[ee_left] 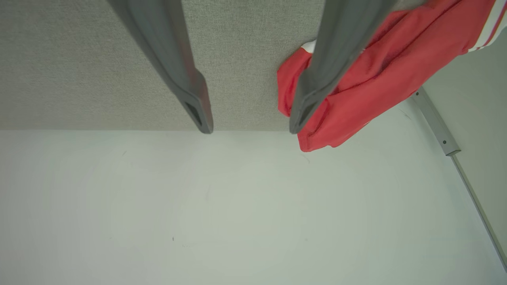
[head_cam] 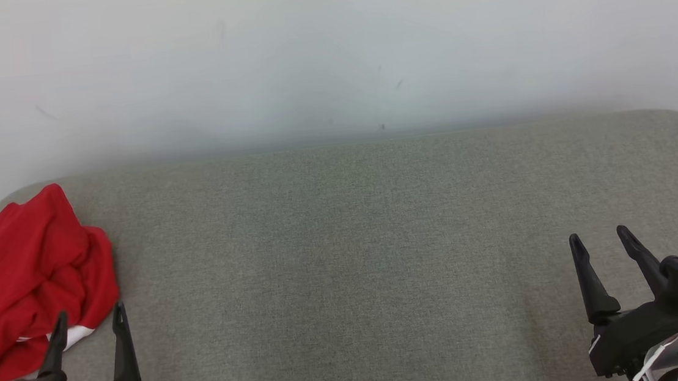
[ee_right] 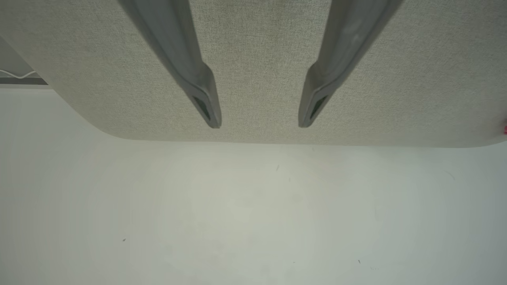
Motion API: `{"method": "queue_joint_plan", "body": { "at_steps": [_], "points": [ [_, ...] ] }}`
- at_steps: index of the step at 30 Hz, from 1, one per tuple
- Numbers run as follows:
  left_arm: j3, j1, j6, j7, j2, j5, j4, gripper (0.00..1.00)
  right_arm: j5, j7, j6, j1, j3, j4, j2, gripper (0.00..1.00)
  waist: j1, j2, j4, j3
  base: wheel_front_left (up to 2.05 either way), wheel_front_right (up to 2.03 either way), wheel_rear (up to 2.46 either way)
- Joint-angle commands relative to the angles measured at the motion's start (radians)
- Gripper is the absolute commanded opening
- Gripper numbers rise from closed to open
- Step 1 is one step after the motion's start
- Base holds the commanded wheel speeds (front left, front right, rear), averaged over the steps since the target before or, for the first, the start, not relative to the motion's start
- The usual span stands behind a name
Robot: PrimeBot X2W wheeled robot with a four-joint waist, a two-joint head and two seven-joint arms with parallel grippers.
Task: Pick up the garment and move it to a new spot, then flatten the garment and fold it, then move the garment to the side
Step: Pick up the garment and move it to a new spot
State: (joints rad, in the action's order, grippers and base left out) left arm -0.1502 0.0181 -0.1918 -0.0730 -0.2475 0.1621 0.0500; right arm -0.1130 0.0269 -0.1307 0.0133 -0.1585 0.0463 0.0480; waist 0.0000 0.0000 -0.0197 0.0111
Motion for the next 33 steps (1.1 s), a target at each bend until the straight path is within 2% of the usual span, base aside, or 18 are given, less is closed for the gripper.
{"method": "queue_joint_plan", "body": {
  "at_steps": [1,11,19,33],
  "points": [
    [0.0,0.009,0.005,0.001,-0.008,0.009,0.003,1.0,-0.011,0.001,0.0,-0.002,-0.002,0.0,0.0,1.0,0.0,0.0,0.003,0.001,0.0,0.0,0.0],
    [0.007,0.023,-0.003,0.039,-0.025,0.023,0.008,1.0,-0.01,0.011,0.0,-0.005,0.0,-0.004,0.001,1.0,0.0,0.0,0.036,0.006,0.0,0.0,0.0],
    [0.019,0.035,-0.022,0.028,-0.021,0.03,0.02,1.0,-0.015,0.015,0.0,-0.018,0.008,-0.006,0.001,1.0,0.0,0.0,0.092,0.014,0.0,0.0,0.0],
    [0.011,0.054,-0.033,0.029,-0.025,0.038,0.031,1.0,-0.02,0.028,0.0,-0.04,0.016,-0.013,0.001,1.0,0.0,0.0,0.273,0.018,0.0,0.0,0.0]
  ]
}}
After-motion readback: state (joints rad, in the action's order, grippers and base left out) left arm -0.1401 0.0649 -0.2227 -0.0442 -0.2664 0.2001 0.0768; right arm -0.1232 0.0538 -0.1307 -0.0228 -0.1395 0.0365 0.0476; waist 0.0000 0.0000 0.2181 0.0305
